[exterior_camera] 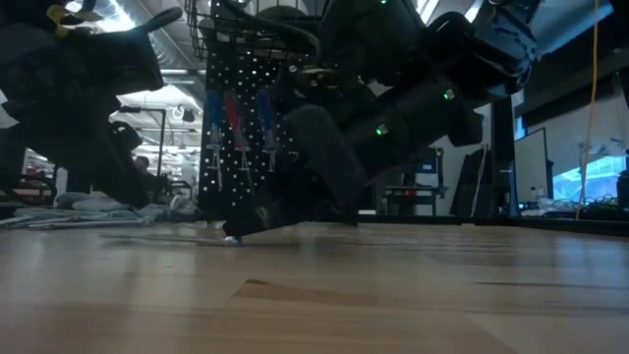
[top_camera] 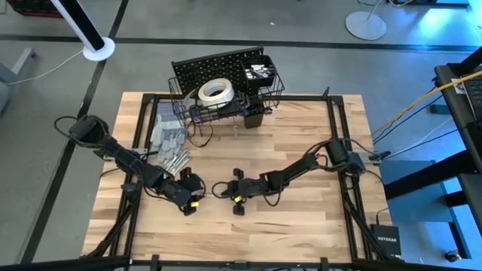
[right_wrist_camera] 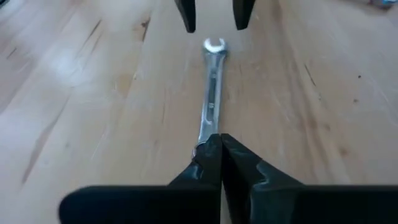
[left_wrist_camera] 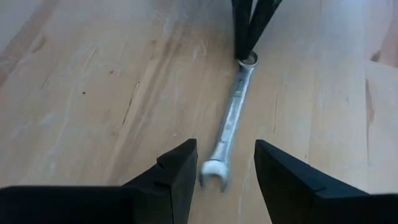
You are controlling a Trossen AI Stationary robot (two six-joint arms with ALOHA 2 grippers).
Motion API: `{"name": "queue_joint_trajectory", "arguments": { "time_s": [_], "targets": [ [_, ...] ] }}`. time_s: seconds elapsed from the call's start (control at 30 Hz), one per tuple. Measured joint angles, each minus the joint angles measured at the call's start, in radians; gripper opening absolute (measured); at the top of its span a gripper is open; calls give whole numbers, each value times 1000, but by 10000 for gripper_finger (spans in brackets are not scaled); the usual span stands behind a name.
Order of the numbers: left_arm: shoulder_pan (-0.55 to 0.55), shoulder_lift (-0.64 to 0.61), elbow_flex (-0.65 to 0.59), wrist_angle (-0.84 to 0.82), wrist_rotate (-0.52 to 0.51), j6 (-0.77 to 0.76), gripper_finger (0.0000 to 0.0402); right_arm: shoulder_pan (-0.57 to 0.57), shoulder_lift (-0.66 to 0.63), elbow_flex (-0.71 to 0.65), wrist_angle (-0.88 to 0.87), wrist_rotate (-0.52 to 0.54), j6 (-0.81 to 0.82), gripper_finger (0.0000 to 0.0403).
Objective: Hang tools onto peg board
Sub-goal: Hang the wrench on the pegboard
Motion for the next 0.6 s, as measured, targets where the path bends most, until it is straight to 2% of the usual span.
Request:
{"name": "queue_joint_trajectory", "arguments": {
  "time_s": [0.33, 0.6],
  "targets": [
    [0, 0, 1, 4, -18, -3, 153, 2, 4, 3, -31, -25, -25, 5],
    [14, 26, 1, 97, -32, 26, 153, 2, 13, 4, -34, -24, -47, 4]
  ]
}}
